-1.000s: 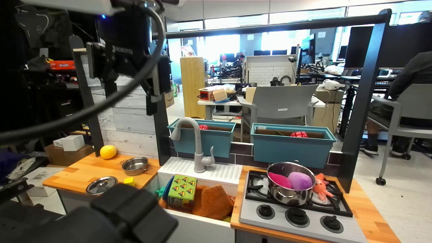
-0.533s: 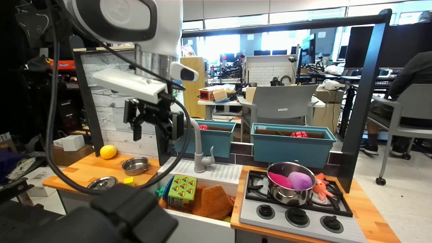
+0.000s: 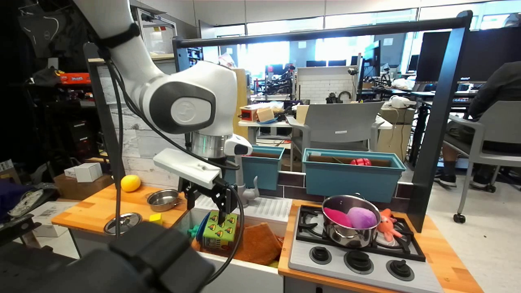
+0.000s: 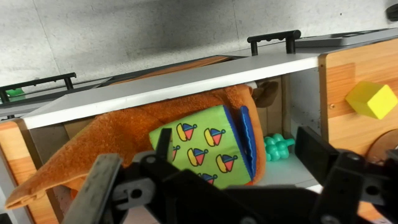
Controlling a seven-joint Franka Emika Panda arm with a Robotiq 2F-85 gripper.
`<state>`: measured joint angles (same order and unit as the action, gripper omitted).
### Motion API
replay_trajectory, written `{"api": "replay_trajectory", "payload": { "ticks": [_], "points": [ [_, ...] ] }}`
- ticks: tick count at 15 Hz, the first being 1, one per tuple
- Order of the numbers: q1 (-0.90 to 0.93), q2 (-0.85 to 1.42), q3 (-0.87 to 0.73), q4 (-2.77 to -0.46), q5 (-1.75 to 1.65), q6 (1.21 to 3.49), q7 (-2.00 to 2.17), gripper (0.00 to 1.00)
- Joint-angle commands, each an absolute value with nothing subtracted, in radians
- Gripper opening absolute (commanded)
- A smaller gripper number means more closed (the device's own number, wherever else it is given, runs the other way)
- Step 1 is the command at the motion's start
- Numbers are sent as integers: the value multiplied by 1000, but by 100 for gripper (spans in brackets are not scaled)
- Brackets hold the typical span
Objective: Move the toy cube-shaped object to the counter
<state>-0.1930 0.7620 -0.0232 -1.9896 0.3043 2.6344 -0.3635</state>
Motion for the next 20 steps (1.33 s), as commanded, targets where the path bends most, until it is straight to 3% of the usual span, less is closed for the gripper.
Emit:
{"api": "replay_trajectory", "payload": {
  "ticks": [1,5,6,7,10,17,20],
  "points": [
    [-210,889,0,-1858,244,2662,-280,100],
    [-199,987,0,-1748,194,2666,-218,100],
    [-190,1007,-7,-1725,178,2664,-200,75],
    [-181,1021,-14,-1708,166,2656,-184,74],
    [-182,1034,-14,-1686,134,2625,-159,49],
    [-209,936,6,-1787,115,2593,-210,5],
    [-227,852,16,-1892,109,2623,-263,1]
  ]
}}
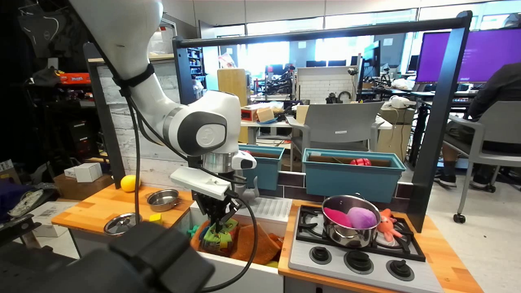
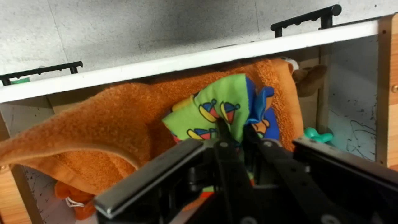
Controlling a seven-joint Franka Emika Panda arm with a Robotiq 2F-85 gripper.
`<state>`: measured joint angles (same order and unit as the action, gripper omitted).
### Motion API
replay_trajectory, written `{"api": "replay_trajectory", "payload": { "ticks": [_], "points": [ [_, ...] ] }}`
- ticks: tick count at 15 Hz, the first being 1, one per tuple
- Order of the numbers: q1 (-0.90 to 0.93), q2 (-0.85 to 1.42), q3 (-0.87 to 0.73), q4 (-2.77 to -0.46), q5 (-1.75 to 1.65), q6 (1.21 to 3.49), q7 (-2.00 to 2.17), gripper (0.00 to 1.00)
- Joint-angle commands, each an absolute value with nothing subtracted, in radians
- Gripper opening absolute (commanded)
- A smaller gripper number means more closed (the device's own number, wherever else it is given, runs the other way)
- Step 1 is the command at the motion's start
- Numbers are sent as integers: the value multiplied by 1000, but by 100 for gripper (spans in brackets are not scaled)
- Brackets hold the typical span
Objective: Move the toy cube-shaped object to the counter
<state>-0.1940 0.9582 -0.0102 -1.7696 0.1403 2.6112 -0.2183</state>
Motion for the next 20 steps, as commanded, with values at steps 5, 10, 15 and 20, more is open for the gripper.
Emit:
{"api": "replay_trajectory", "payload": {
  "ticks": [5,10,15,20],
  "points": [
    [-282,663,53,-2084,116,2637,-401,2],
    [-340,536,128,-2179,150,2690,-516,2],
    [-259,509,143,-2134,102,2645,-509,2],
    [-153,518,145,-2058,24,2505,-508,2]
  ]
}}
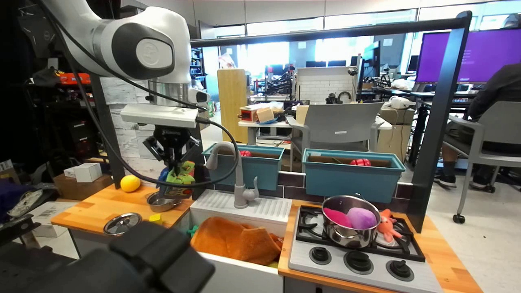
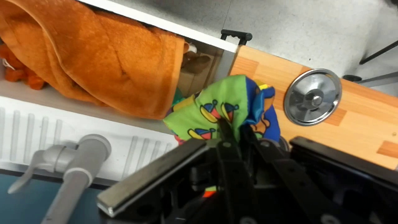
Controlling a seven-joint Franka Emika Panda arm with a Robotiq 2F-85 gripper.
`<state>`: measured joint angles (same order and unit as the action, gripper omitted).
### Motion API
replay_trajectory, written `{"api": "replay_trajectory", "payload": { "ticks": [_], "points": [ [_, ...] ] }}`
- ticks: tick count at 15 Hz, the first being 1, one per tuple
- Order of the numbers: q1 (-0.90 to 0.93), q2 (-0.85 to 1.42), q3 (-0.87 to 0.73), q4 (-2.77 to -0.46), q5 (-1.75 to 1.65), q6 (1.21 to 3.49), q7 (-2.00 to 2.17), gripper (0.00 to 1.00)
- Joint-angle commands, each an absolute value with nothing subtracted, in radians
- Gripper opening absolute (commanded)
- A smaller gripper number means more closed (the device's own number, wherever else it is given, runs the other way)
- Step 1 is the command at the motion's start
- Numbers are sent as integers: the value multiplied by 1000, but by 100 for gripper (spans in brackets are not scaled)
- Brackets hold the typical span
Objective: Move the toy cube-shaped object to the counter
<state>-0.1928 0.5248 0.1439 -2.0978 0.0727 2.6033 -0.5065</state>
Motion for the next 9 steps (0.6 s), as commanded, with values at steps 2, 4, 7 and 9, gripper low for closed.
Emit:
{"api": "replay_trajectory", "payload": {
  "ticks": [2,4,7,9],
  "points": [
    [-123,517,148,-2047,8,2449,-519,2],
    [-98,516,149,-2044,-12,2402,-530,2],
    [-55,514,151,-2083,-56,2420,-538,2],
    [-35,520,159,-2100,-82,2445,-552,2]
  ]
}}
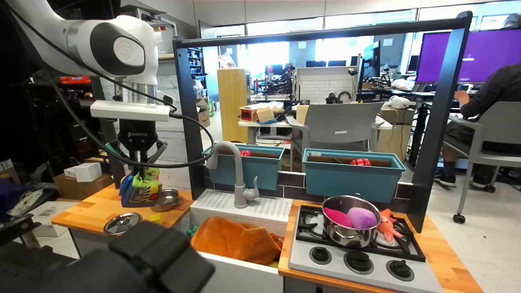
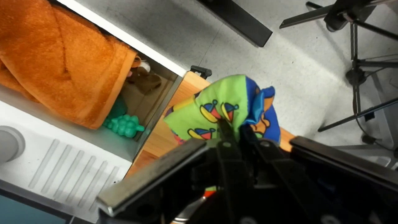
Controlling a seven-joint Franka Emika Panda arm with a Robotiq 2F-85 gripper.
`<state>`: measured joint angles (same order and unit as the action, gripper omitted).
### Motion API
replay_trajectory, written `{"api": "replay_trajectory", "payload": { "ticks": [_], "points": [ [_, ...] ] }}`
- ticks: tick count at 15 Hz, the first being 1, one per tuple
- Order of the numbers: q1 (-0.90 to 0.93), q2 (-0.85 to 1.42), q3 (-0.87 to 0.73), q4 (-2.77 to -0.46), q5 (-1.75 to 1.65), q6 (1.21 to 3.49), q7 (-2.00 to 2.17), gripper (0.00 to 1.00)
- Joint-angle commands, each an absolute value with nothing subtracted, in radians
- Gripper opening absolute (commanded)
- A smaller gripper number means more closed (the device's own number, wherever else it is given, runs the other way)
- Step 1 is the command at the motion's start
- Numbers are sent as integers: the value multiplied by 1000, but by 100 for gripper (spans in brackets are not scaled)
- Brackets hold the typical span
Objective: Move the toy cube-shaped object to the counter
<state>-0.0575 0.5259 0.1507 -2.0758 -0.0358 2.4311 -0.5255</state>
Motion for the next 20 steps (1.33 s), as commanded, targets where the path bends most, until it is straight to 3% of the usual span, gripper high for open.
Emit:
{"api": "replay_trajectory", "payload": {
  "ticks": [1,20],
  "points": [
    [-26,526,168,-2108,-92,2471,-565,2],
    [-177,623,454,-2190,-77,3007,-963,2]
  ]
}}
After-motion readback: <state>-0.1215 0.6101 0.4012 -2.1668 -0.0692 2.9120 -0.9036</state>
